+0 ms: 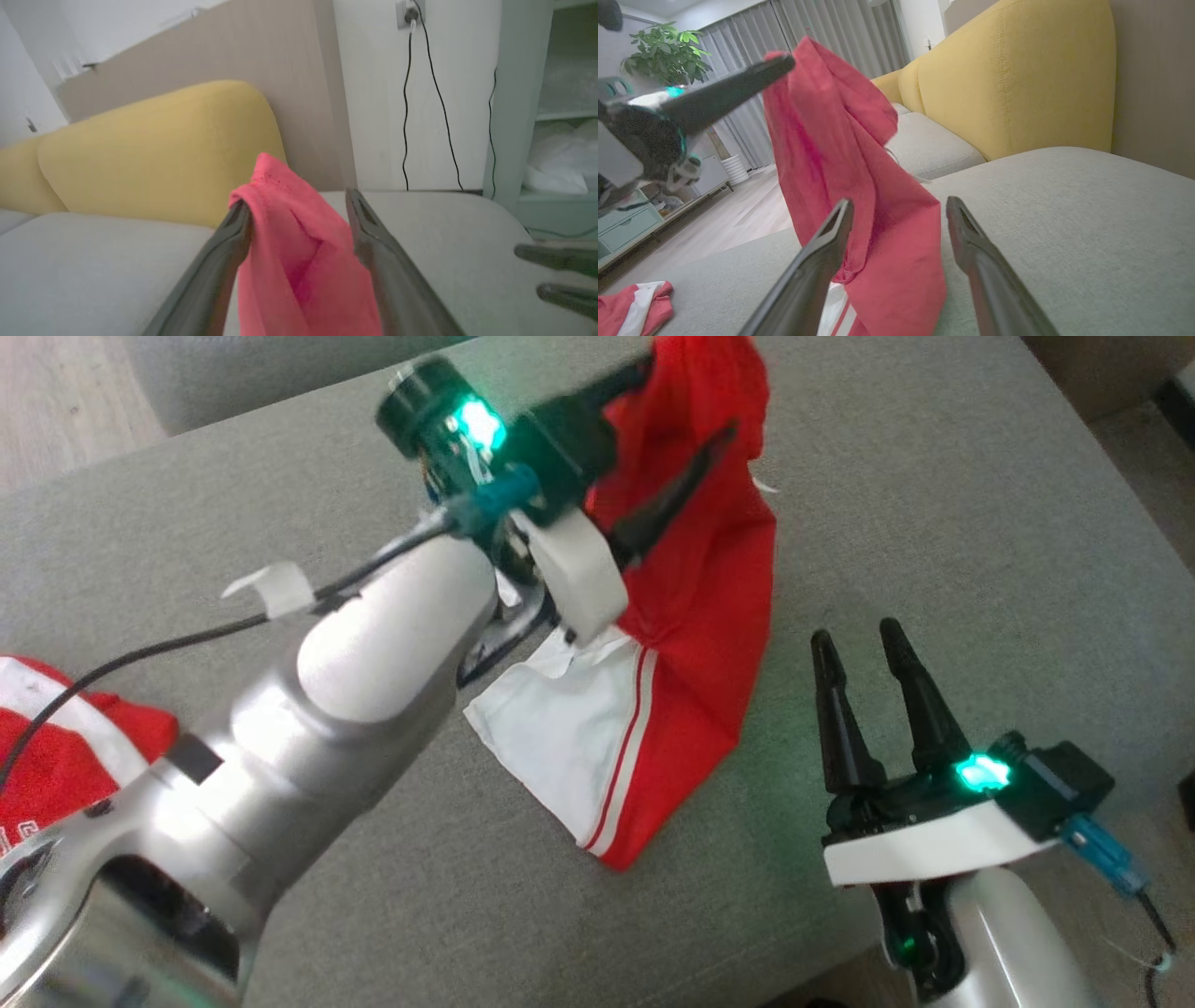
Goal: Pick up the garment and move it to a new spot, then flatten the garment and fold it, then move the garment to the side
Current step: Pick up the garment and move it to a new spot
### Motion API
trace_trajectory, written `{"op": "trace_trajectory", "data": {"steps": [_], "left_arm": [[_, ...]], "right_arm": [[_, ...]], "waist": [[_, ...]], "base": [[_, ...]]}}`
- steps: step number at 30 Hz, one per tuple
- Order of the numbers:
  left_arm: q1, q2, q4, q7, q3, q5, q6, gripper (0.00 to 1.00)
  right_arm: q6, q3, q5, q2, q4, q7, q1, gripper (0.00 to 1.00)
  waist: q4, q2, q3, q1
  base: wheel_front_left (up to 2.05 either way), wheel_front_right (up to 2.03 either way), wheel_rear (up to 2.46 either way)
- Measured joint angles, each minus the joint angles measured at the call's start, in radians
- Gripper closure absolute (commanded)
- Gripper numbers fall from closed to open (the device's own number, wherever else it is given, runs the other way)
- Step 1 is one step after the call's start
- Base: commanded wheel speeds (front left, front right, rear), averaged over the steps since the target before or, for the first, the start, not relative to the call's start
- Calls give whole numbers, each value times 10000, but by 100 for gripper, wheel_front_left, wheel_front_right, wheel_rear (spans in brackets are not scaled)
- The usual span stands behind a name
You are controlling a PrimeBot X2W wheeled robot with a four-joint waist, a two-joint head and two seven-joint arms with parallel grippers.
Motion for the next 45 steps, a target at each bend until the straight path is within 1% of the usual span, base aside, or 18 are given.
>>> {"op": "trace_trajectory", "data": {"steps": [2, 5, 8, 15, 19, 21, 23, 25, 26, 27, 28, 32, 34, 36, 38, 40, 43, 45], "left_arm": [[-35, 148, -6, 251, -602, -372, 0, 0], [-89, 301, -61, 414, -1030, -953, 2, 0], [-226, 474, -180, 825, -1687, -1507, 0, 0], [-301, 792, -449, 1406, -2568, -2359, 0, 0], [-387, 905, -543, 1028, -2587, -2395, 2, 0], [-461, 1049, -533, 650, -2454, -2395, 128, 0], [-441, 1200, -516, 180, -2173, -2399, 453, 0], [-339, 1398, -552, -410, -1758, -2470, 924, 0], [-231, 1532, -593, -709, -1561, -2499, 1204, 0], [164, 1896, -719, -1289, -1235, -2499, 1787, 0], [465, 2096, -798, -1498, -1072, -2500, 2079, 0], [2224, 2775, -1461, -1975, -341, -2725, 3267, 0], [3228, 2953, -1988, -2031, 117, -2773, 3837, 0], [4181, 3045, -2688, -2031, 663, -2499, 4288, 0], [5113, 3005, -3377, -2040, 1325, -2111, 4638, 0], [6061, 2880, -3862, -2063, 1925, -1776, 4826, 0], [7463, 2510, -4213, -2075, 2612, -1112, 4861, 0], [8205, 2086, -4332, -2075, 3091, -897, 4817, 0]], "right_arm": [[0, 52, 58, 0, 4, 0, -139, 0], [0, 65, 109, 0, 12, 0, -182, 0], [0, 63, 113, 0, 67, 0, -182, 0], [0, 8, 169, 0, 146, 0, -179, 0], [0, -92, 169, 0, 194, 0, -174, 0], [0, -178, 155, 0, 209, 0, -167, 0], [0, -307, 77, 0, 247, 0, -147, 0], [0, -476, -31, 0, 259, 0, -86, 0], [0, -579, -59, 0, 267, 0, -47, 0], [0, -807, -178, 0, 295, 0, 24, 0], [0, -917, -247, 0, 293, 0, 63, 0], [0, -1312, -573, 0, 311, 0, 406, 0], [0, -1496, -744, 2, 324, 0, 582, 0], [0, -1685, -880, 4, 343, 0, 691, 0], [0, -1850, -984, 4, 345, 0, 762, 0], [0, -1979, -1089, 4, 349, 0, 797, 0], [0, -2115, -1189, 8, 349, 0, 798, 0], [0, -2163, -1264, 8, 353, 0, 811, 0]], "waist": [[44, 0, 1, -1], [105, 0, -23, -1], [187, 0, -93, -1], [473, 0, -376, -2], [699, 0, -509, -2], [842, 0, -584, -1], [1009, 0, -675, -2], [1207, 0, -767, -2], [1316, 0, -814, -2], [1561, 0, -911, -2], [1693, 0, -956, -2], [2291, 0, -1120, -3], [2612, 0, -1183, -3], [2932, 0, -1221, -2], [3238, 0, -1246, -3], [3508, 0, -1265, -3], [3839, 0, -1285, -3], [3996, 0, -1298, -3]], "base": [[0, 0, 0], [0, 0, 0], [0, 0, 0], [0, 0, 0], [0, 0, 0], [0, 0, 0], [0, 0, 0], [0, 0, 0], [0, 0, 0], [0, 0, 0], [0, 0, 0], [0, 0, 0], [0, 0, 0], [0, 0, 0], [0, 0, 0], [0, 0, 0], [0, 0, 0], [0, 0, 0]]}}
